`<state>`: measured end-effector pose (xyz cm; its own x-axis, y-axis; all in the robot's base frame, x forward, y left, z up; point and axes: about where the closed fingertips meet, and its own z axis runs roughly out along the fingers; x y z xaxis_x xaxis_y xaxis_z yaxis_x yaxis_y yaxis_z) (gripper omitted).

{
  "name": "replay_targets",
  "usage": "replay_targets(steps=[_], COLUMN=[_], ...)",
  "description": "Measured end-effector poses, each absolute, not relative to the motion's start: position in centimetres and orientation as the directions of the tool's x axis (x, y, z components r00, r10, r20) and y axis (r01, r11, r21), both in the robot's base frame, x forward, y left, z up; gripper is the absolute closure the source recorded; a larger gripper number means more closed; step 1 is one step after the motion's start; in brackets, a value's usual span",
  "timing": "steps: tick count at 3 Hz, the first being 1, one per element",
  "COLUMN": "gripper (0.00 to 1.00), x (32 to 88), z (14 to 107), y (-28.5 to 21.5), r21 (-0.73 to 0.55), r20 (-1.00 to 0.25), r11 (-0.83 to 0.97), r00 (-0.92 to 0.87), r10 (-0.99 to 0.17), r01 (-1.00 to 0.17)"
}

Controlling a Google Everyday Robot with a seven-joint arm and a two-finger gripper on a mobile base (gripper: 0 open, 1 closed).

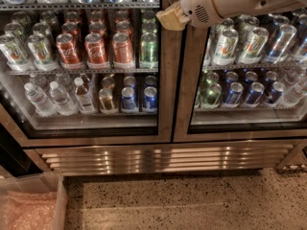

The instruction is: Open left fridge door

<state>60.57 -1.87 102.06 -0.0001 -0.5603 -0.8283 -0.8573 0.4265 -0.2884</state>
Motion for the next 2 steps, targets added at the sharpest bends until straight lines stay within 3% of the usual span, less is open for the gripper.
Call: replay_targets(steps=[2], gripper=[1.0], x=[60.93], z=[102.26], y=[-3.18], r21=[-0.288], r20=[-0.828], r11=[0.426], r00=[0.0], r10=[-0.56], r01=[-0.857])
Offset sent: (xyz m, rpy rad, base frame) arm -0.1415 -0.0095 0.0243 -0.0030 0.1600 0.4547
